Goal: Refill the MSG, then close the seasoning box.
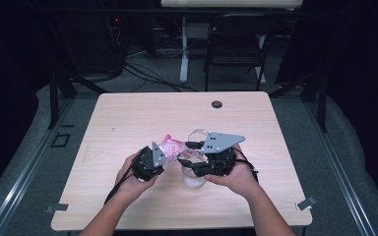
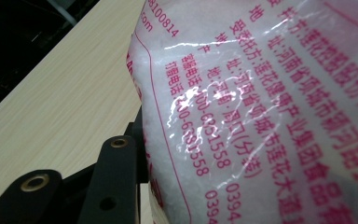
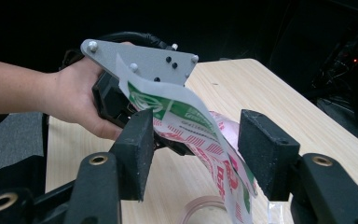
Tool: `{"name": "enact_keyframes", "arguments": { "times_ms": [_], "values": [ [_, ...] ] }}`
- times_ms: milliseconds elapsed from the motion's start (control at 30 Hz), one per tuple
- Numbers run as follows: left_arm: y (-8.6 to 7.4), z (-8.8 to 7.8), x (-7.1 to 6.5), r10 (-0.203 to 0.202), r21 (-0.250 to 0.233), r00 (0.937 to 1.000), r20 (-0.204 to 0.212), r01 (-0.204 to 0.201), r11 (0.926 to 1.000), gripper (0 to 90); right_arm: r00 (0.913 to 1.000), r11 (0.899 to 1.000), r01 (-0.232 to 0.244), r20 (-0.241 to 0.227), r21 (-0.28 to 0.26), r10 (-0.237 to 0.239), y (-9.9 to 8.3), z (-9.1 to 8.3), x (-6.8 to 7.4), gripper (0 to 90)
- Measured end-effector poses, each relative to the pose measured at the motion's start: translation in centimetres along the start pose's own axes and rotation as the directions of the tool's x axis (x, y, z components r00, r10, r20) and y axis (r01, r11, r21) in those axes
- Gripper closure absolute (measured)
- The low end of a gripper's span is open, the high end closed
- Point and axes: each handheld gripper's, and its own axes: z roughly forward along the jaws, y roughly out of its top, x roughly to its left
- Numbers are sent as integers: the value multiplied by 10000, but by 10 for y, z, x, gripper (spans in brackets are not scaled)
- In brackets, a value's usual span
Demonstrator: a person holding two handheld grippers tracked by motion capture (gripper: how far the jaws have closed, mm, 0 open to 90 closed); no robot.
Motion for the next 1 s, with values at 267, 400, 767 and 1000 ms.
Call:
{"name": "enact_keyframes", "arguments": {
  "times_ms": [267,400,767,1000],
  "values": [
    [0,-2,-1,164,-226,9997,-164,-168,9996,601,9999,9995,-55,-91,298,57,-3,3,-2,555],
    [-1,-3,-4,154,-416,9995,-258,-165,9990,601,9998,9985,-139,-106,527,145,-7,5,-4,600],
    [-5,-7,-6,537,-471,9950,-843,-578,9972,601,9996,9967,-229,-129,783,240,-9,8,-4,716],
    [-6,-9,-7,750,-517,9888,-1289,-822,9953,602,9997,9958,-144,-179,906,161,-10,8,-3,801]
  ]
}}
